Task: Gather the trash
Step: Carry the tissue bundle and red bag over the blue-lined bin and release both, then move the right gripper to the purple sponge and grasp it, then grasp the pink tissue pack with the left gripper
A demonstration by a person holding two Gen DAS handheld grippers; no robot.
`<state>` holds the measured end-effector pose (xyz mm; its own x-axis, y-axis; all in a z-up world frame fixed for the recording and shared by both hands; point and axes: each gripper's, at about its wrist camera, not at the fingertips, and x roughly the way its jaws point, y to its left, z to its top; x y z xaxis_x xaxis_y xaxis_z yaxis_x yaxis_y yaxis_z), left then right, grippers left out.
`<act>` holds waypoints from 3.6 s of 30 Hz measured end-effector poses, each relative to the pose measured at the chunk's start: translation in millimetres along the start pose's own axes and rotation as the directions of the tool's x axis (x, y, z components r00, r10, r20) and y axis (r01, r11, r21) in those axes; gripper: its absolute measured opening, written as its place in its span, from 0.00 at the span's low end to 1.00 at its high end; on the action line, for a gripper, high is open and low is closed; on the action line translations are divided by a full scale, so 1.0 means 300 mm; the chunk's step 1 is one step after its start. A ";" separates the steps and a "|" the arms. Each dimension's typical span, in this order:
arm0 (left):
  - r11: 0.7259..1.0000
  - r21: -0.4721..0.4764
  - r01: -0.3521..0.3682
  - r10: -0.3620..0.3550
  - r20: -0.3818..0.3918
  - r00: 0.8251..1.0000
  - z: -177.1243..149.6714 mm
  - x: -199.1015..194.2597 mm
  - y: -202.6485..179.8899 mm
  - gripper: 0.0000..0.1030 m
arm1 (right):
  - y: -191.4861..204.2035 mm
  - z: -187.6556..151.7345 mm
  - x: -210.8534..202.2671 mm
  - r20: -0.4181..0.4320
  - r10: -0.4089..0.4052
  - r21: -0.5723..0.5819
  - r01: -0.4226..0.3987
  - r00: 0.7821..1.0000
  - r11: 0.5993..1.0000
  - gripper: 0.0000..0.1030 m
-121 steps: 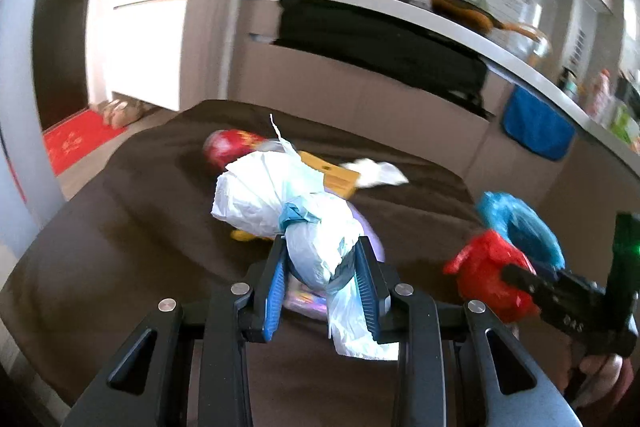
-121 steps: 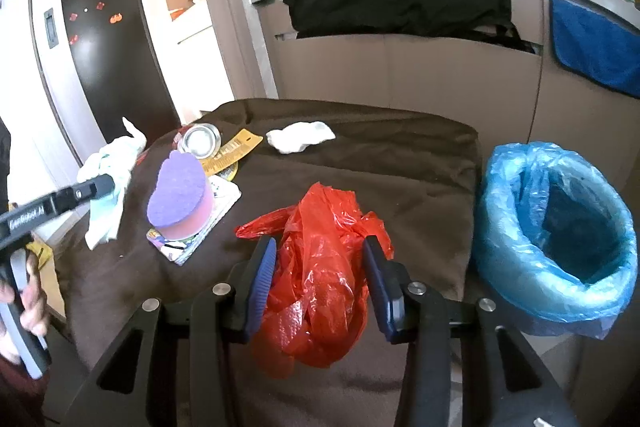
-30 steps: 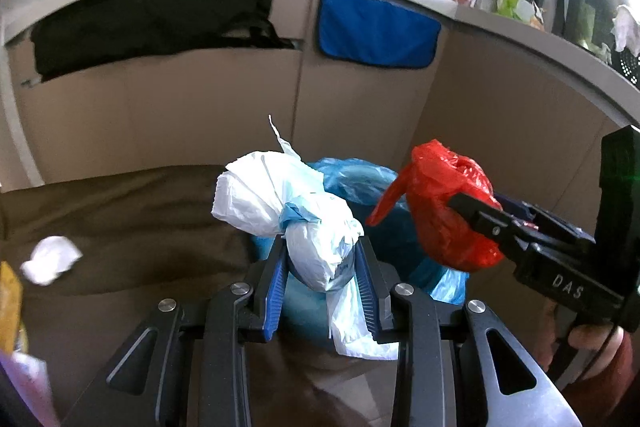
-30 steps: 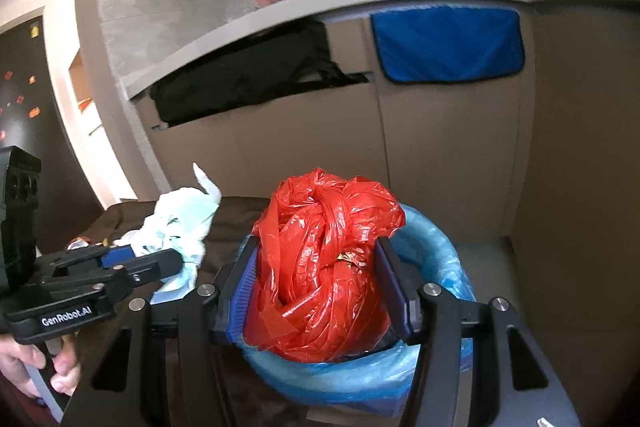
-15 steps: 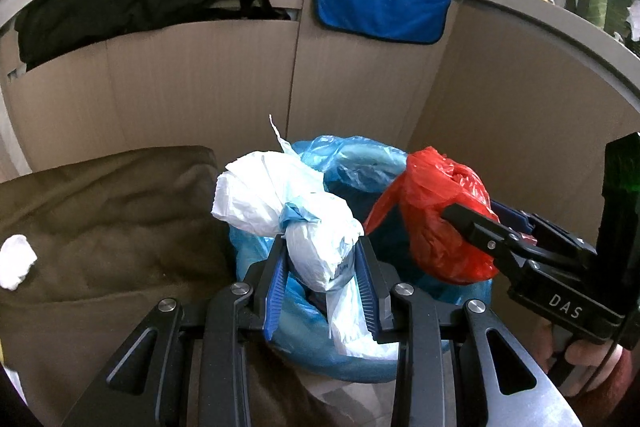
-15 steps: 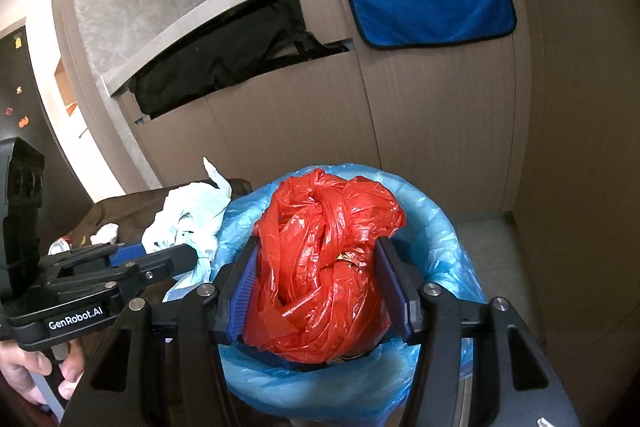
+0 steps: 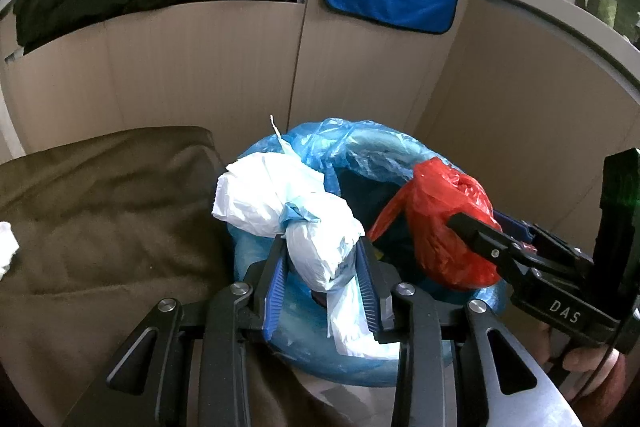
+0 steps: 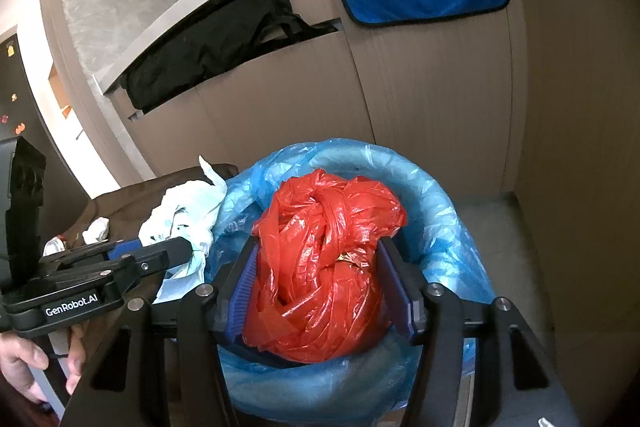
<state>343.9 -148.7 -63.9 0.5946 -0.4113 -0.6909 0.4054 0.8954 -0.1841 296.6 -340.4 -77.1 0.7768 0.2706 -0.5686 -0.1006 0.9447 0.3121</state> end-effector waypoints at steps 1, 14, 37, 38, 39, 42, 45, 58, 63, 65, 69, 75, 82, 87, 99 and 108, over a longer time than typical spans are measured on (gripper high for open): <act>1.000 0.004 0.003 -0.003 -0.005 1.000 0.000 0.004 0.001 0.36 | -0.001 0.001 0.001 -0.002 -0.003 0.001 0.003 1.000 1.000 0.55; 1.000 -0.020 -0.010 0.011 0.066 0.998 0.004 -0.057 0.018 0.58 | 0.024 0.016 -0.063 0.054 -0.072 -0.030 0.074 0.996 0.997 0.73; 0.932 -0.269 -0.242 0.291 0.160 0.943 -0.384 -0.675 0.473 0.61 | 0.570 -0.057 -0.137 -0.008 0.249 -0.242 -0.243 0.968 0.939 0.84; 0.922 -0.294 -0.252 0.309 0.165 0.937 -0.409 -0.708 0.504 0.61 | 0.622 -0.068 -0.126 -0.031 0.253 -0.269 -0.252 0.967 0.930 0.84; 0.910 -0.322 -0.261 0.327 0.170 0.929 -0.436 -0.744 0.540 0.62 | 0.663 -0.078 -0.118 -0.052 0.256 -0.292 -0.260 0.965 0.920 0.84; 0.872 -0.380 -0.307 0.394 0.177 0.902 -0.516 -0.843 0.649 0.65 | 0.818 -0.123 -0.083 -0.142 0.245 -0.363 -0.281 0.959 0.888 0.79; 0.835 -0.429 -0.344 0.448 0.168 0.878 -0.587 -0.906 0.736 0.66 | 0.973 -0.177 -0.062 -0.194 0.285 -0.421 -0.342 0.939 0.840 0.71; 0.781 -0.556 -0.284 0.463 0.212 0.860 -0.799 -1.038 0.949 0.68 | 1.424 -0.335 0.041 -0.260 0.284 -0.563 -0.383 0.923 0.732 0.70; 0.775 -0.562 -0.288 0.450 0.172 0.876 -0.818 -1.019 0.966 0.69 | 1.461 -0.357 0.120 -0.288 0.231 -0.567 -0.359 0.930 0.741 0.68; 0.776 -0.567 -0.277 0.440 0.172 0.882 -0.824 -1.015 0.972 0.68 | 1.459 -0.365 0.141 -0.289 0.197 -0.581 -0.336 0.937 0.742 0.67; 0.772 -0.577 -0.266 0.431 0.168 0.887 -0.830 -1.008 0.968 0.68 | 1.421 -0.366 0.166 -0.320 0.175 -0.564 -0.336 0.931 0.754 0.61; 0.781 -0.572 -0.251 0.397 0.145 0.906 -0.811 -0.971 0.952 0.68 | 1.322 -0.334 0.108 -0.334 0.241 -0.515 -0.391 0.911 0.763 0.61; 0.822 -0.544 -0.168 0.277 0.125 0.953 -0.753 -0.876 0.889 0.68 | 1.155 -0.296 0.016 -0.261 0.197 -0.500 -0.307 0.945 0.810 0.61; 0.835 -0.534 -0.132 0.215 0.097 0.972 -0.690 -0.788 0.855 0.67 | 1.013 -0.283 -0.020 -0.211 0.149 -0.461 -0.233 0.966 0.856 0.61; 0.806 -0.559 -0.194 0.243 0.014 0.970 -0.585 -0.644 0.873 0.63 | 0.772 -0.324 -0.013 -0.246 0.172 -0.265 -0.236 0.954 0.935 0.61; 0.878 -0.459 -0.136 0.177 0.047 0.983 -0.506 -0.621 0.758 0.60 | 0.774 -0.356 -0.008 -0.267 0.201 -0.271 -0.273 0.943 0.923 0.62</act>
<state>220.0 157.4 -83.1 0.6892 -0.2539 -0.6786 -0.0435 0.9204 -0.3885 205.0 -101.9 -84.6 0.5463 0.4940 -0.6765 -0.4736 0.8483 0.2369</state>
